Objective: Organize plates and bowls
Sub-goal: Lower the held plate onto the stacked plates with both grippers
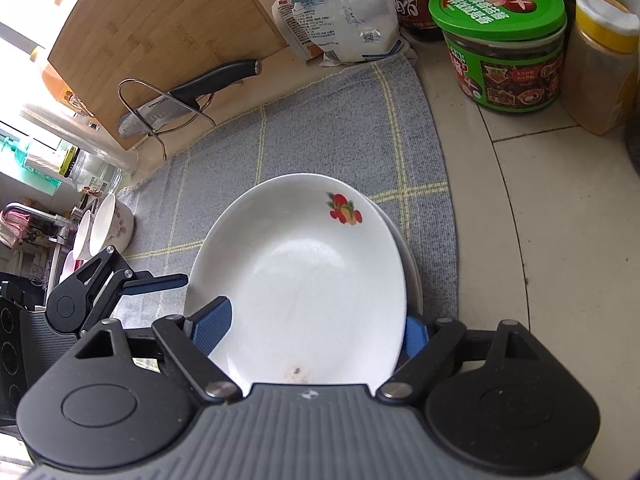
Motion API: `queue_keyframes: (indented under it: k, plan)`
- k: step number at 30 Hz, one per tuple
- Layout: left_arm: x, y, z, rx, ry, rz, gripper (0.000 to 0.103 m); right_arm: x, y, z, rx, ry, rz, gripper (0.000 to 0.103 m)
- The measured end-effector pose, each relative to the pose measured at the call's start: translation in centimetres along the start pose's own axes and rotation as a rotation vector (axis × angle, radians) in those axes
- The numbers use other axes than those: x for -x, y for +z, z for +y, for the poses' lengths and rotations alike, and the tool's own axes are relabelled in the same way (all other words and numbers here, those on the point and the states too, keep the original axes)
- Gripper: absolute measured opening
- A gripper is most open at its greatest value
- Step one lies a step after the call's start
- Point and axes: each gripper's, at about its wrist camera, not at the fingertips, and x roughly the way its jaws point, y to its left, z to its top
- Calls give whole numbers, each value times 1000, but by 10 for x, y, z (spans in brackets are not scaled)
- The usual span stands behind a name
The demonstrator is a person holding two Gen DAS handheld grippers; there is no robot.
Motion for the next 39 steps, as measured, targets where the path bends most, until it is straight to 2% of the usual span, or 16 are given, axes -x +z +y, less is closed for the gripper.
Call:
queue_keyframes:
  k: [10, 31, 39]
  plan:
    - [0, -3, 2, 31, 8, -16, 102, 3, -3, 0, -4, 0, -6, 89]
    - [3, -8, -4, 50, 50, -40, 103, 4, -4, 8, 20, -63, -19, 89]
    - [5, -8, -4, 52, 58, -37, 102, 3, -6, 10, 17, -69, -32, 93]
